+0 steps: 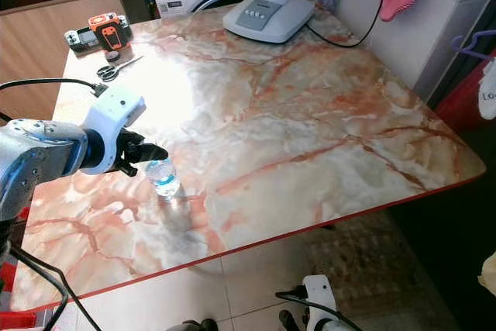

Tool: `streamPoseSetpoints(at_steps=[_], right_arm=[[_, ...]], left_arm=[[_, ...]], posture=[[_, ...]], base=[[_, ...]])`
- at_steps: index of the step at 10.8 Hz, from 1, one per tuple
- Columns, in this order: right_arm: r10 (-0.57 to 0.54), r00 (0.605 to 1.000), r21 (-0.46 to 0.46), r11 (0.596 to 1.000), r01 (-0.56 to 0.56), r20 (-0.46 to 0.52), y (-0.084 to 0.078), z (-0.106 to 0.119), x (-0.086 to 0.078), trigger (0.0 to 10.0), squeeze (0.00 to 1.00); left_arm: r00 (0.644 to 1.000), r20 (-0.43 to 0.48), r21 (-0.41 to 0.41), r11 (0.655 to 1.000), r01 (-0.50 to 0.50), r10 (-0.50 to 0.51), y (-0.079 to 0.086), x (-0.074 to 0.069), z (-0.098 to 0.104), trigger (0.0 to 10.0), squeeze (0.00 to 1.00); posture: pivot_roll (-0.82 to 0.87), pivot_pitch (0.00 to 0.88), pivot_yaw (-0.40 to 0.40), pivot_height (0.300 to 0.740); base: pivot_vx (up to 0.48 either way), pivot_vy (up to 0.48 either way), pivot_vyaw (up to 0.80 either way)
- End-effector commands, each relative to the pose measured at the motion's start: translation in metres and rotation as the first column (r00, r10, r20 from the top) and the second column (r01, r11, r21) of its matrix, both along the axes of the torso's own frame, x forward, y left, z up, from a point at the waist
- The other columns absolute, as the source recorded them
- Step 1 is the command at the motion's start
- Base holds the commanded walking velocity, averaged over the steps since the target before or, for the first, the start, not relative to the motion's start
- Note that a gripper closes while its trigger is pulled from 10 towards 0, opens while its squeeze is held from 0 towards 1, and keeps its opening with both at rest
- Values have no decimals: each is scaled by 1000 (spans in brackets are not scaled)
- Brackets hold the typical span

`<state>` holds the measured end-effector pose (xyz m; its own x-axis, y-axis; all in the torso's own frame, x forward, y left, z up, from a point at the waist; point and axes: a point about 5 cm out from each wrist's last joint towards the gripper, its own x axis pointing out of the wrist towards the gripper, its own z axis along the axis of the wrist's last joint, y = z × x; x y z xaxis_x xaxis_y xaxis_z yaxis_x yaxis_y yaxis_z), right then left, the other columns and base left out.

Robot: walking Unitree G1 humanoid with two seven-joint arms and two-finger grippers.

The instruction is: Restocking fridge

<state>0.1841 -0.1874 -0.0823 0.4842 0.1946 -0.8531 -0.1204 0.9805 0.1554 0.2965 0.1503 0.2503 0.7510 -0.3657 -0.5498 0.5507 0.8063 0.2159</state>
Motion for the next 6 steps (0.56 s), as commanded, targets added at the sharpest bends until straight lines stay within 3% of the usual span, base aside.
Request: streamPoseSetpoints(at_steps=[1,2,3,4,5,6], right_arm=[[-5,1000,13,1000,5,-16,2,-2,-3,10000,0],[-5,1000,12,1000,5,-16,2,-2,-4,10000,0],[-6,1000,11,1000,6,-16,2,-2,-4,10000,0],[-5,1000,11,1000,5,-17,2,-2,-4,10000,0],[-4,1000,11,1000,4,-16,3,-2,-4,10000,0],[-6,1000,3,1000,6,-11,3,-2,-4,10000,0]], left_arm=[[998,29,-6,999,-53,53,7,3,2,0,0],[985,141,-43,995,-90,95,6,12,11,0,0],[974,195,-72,993,-99,111,3,15,15,0,0],[952,282,-118,989,-87,117,-5,18,21,10000,0],[936,320,-151,984,-99,143,-7,20,23,10000,0],[864,462,-220,970,-107,200,-16,23,24,10000,0]], posture=[[96,120,68,740],[93,117,70,740],[93,117,70,740],[91,111,68,740],[89,108,68,740],[77,99,71,740]], base=[[0,0,0],[0,0,0],[0,0,0],[0,0,0],[0,0,0],[0,0,0]])
